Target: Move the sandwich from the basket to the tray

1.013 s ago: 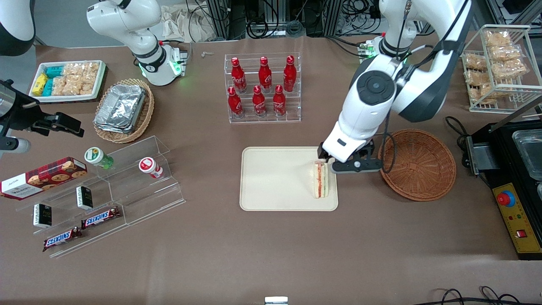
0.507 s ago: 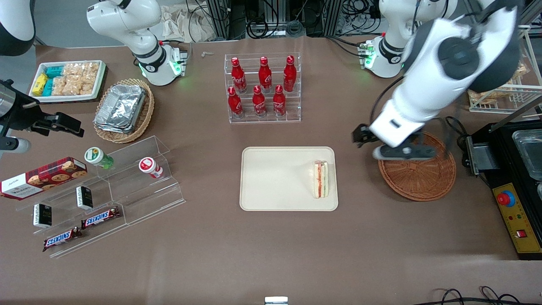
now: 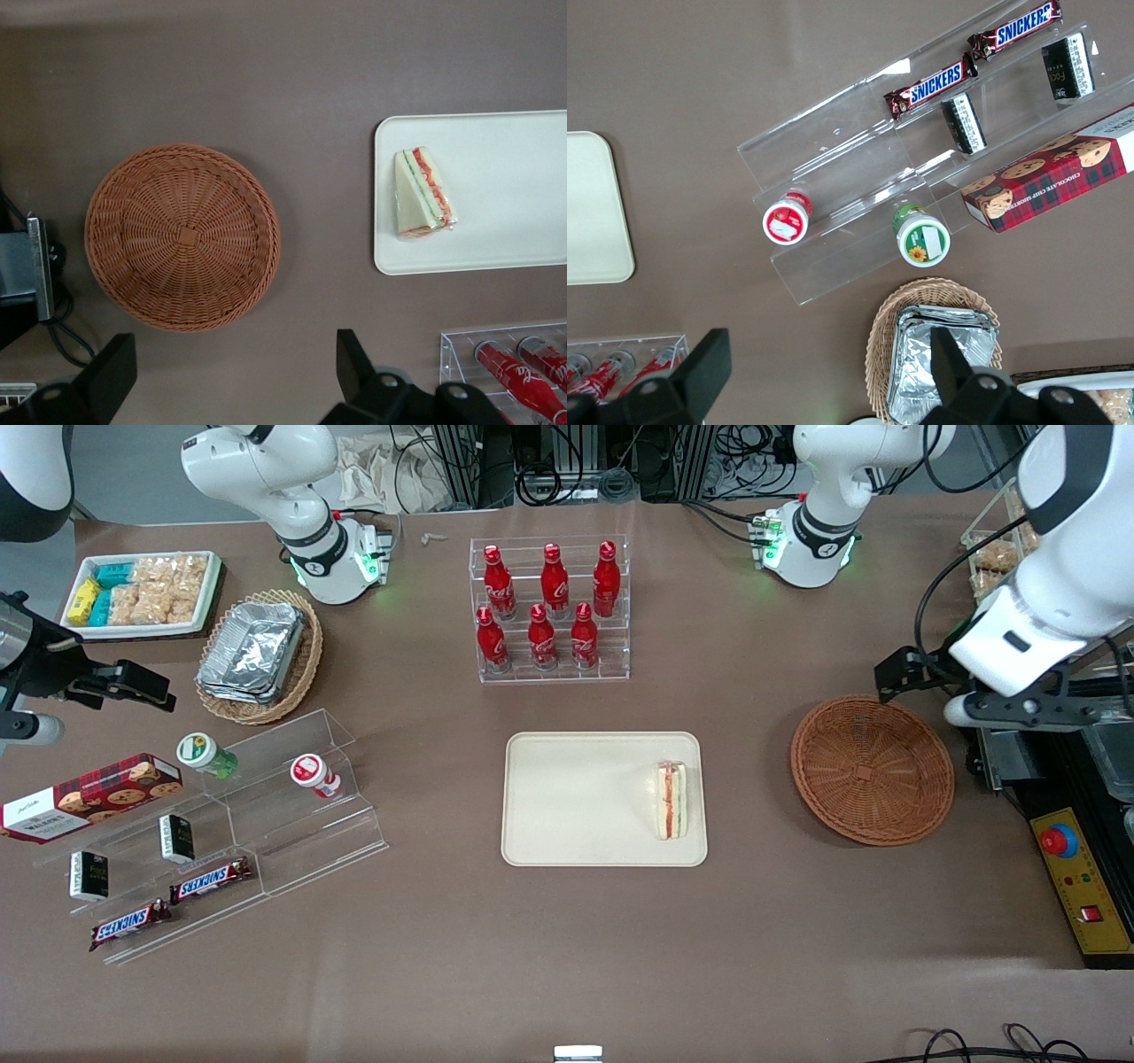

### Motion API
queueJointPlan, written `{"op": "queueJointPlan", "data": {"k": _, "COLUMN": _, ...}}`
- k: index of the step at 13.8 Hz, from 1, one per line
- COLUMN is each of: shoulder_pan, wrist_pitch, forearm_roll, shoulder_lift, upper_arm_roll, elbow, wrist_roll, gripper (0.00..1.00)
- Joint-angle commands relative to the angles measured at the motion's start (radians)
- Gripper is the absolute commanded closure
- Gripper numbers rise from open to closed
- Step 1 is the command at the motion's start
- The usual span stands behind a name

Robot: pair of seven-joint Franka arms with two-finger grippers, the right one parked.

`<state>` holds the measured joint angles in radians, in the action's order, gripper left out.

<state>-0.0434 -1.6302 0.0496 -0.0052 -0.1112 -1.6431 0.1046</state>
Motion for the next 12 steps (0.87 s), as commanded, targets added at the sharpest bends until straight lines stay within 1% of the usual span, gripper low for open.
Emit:
{"op": "queueJointPlan", "data": {"k": 1, "shoulder_pan": -0.007, "wrist_pitch": 0.013, "forearm_roll": 0.004, "shoulder_lift": -0.042, "upper_arm_roll": -0.002, "elbow": -0.023, "wrist_roll": 0.063, "gripper": 0.00}}
{"op": "queueJointPlan", "data": {"k": 6, "shoulder_pan": -0.012, "wrist_pitch": 0.015, "forearm_roll": -0.002, "shoulder_lift": -0.033, "upper_arm_roll": -0.008, "elbow": 0.009, "wrist_roll": 0.067, "gripper": 0.00}}
{"op": "queueJointPlan", "data": {"k": 8, "shoulder_pan": -0.042, "wrist_pitch": 0.026, "forearm_roll": -0.039, "shoulder_lift": -0.036, "upper_arm_roll": -0.001, "elbow": 0.009, "wrist_roll": 0.070, "gripper": 0.00}}
{"op": "queueJointPlan", "data": {"k": 12, "shoulder_pan": -0.046, "wrist_pitch": 0.038, "forearm_roll": -0.043, "shoulder_lift": -0.042, "upper_arm_roll": -0.001, "elbow": 0.005, "wrist_roll": 0.072, "gripper": 0.00}}
